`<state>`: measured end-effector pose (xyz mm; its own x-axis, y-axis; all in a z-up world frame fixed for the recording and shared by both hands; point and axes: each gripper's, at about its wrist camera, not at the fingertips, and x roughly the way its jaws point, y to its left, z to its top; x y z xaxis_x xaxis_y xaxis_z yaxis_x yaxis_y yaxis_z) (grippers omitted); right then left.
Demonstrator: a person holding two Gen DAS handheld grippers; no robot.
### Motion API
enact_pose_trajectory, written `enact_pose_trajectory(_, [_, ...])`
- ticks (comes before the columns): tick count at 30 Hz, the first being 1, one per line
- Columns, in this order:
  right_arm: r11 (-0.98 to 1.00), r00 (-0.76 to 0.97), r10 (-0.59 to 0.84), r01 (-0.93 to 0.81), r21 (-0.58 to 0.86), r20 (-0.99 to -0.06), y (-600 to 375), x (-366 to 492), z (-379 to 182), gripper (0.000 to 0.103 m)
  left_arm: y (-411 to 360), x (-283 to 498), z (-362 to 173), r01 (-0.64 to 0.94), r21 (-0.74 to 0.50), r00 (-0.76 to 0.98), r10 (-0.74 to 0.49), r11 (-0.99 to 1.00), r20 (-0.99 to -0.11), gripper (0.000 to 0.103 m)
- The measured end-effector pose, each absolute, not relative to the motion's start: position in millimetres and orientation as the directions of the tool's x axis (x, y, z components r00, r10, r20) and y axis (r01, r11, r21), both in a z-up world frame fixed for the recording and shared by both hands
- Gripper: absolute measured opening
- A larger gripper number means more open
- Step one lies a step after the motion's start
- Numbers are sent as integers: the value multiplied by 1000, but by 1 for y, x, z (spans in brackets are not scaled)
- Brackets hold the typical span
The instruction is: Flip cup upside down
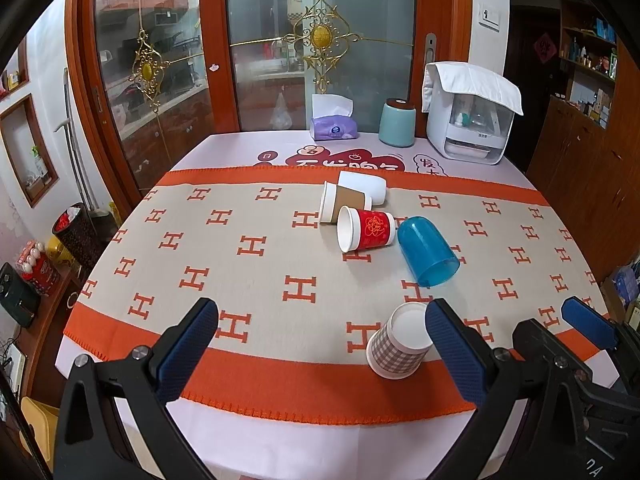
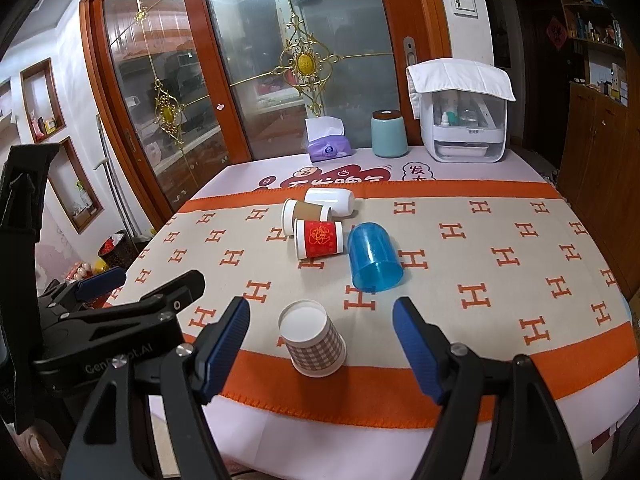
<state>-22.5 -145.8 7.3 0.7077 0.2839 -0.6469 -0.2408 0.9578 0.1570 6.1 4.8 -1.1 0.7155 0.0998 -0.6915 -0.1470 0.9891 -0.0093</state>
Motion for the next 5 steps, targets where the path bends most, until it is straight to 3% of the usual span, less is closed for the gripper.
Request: enact_pose_trajectory(5, [958, 707, 285, -240, 159, -647, -146, -22, 7, 74, 6, 5, -2, -146, -9, 714, 99, 989, -693, 102])
